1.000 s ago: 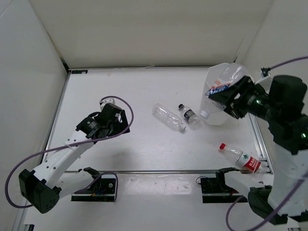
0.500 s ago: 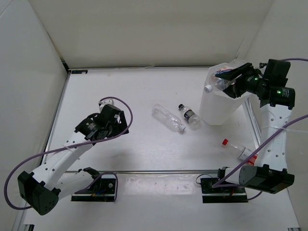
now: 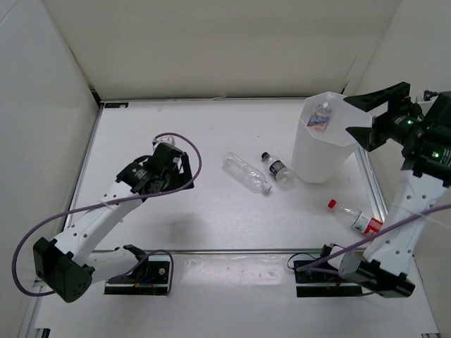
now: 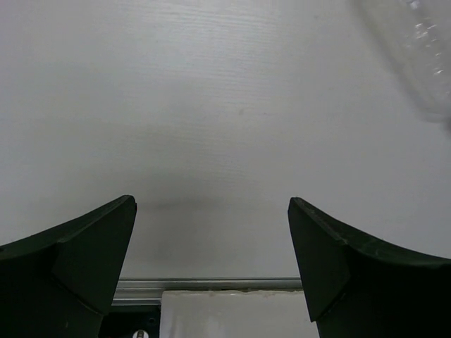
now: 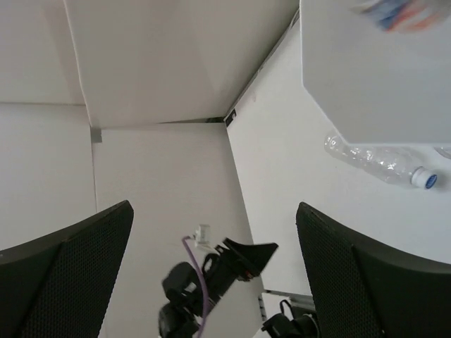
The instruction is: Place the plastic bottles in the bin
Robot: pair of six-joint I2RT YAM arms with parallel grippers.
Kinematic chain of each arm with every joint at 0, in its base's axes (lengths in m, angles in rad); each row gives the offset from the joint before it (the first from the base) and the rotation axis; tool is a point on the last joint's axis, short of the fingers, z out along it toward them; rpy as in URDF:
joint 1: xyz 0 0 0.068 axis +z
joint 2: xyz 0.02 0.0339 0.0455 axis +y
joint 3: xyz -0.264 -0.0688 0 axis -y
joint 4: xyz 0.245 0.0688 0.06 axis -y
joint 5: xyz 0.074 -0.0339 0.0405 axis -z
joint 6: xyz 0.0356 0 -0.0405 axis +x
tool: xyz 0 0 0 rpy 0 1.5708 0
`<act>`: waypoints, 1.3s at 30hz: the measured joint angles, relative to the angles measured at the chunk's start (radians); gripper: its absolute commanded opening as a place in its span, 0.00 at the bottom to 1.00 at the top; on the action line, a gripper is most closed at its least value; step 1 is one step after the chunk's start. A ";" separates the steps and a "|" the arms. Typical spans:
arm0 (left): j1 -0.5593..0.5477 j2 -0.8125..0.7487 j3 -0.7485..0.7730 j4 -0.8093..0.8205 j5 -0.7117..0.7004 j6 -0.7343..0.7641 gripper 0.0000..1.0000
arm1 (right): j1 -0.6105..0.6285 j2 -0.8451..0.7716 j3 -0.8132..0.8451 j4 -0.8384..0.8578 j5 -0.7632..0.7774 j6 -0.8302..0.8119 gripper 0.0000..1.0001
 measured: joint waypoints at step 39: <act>-0.025 1.231 0.906 0.225 0.463 -0.267 0.93 | -0.026 -0.214 -0.069 -0.332 -0.169 -0.351 1.00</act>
